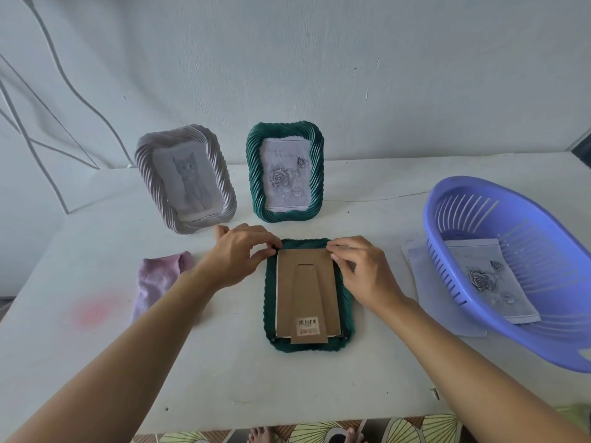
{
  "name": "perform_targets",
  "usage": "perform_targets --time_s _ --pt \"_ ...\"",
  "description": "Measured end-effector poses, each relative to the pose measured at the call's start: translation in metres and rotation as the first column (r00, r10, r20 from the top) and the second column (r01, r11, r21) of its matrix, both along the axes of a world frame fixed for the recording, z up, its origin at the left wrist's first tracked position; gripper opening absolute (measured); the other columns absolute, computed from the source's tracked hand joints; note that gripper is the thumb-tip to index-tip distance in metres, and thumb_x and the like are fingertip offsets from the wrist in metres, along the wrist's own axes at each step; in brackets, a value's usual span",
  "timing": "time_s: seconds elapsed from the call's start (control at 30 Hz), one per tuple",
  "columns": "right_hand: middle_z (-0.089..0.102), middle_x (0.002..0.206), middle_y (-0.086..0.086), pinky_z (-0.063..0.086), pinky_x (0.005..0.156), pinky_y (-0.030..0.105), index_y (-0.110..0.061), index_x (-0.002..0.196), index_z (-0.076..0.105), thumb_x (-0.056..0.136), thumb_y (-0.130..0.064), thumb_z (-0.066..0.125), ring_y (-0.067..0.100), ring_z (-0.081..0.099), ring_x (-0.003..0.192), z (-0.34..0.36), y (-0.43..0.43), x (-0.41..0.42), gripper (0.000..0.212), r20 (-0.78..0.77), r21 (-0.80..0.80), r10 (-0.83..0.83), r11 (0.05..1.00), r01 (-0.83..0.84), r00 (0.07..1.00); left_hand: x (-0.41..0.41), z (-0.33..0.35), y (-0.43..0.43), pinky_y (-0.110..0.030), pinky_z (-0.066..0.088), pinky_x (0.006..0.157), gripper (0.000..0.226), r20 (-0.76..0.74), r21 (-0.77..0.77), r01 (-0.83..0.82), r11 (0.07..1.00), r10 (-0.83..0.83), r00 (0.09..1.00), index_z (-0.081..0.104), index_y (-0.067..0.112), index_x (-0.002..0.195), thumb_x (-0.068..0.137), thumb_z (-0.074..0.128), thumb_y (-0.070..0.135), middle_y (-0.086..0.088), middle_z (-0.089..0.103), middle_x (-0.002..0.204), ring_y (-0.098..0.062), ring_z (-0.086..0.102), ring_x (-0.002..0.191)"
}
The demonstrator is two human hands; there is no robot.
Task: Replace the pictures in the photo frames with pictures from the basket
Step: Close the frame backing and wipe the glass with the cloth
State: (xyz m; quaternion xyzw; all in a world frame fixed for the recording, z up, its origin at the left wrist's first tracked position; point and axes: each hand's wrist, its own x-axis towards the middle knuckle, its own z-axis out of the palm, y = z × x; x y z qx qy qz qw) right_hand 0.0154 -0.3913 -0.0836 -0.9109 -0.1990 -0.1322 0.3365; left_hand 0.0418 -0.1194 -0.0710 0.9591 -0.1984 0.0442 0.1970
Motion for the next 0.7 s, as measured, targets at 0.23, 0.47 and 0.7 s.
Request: perform_targets --time_s 0.23,0.47,0.7 --pt "0.073 0.091 0.002 0.053 0.077 0.029 -0.008 0.089 0.078 0.085 0.001 0.072 0.017 0.063 0.086 0.001 0.001 0.017 0.012 -0.012 -0.013 0.019 1.000 -0.020 1.000 0.005 -0.005 0.002 -0.045 0.041 0.075 0.012 -0.024 -0.064 0.040 0.997 -0.042 0.999 0.068 0.036 0.104 0.097 0.059 0.038 0.022 0.066 0.096 0.001 0.052 0.082" --pt "0.070 0.082 0.001 0.048 0.070 0.030 -0.007 0.078 0.075 0.081 0.006 0.071 0.022 0.059 0.080 0.003 0.004 0.028 0.015 -0.040 -0.066 0.033 0.997 -0.035 0.999 0.013 -0.008 -0.002 -0.046 0.049 0.078 0.005 -0.124 -0.127 -0.028 0.991 0.013 0.992 0.065 0.040 0.093 0.092 0.064 0.045 0.024 0.062 0.088 0.003 0.050 0.071" --pt "0.068 0.081 0.002 0.047 0.068 0.030 -0.008 0.078 0.074 0.082 0.006 0.068 0.023 0.057 0.079 -0.004 0.010 0.026 0.015 -0.020 -0.071 -0.037 0.997 0.035 0.999 0.000 -0.007 -0.017 -0.039 0.039 0.078 0.001 -0.112 -0.135 -0.231 0.964 0.217 0.970 0.067 0.040 0.090 0.090 0.067 0.041 0.021 0.063 0.088 0.002 0.047 0.071"
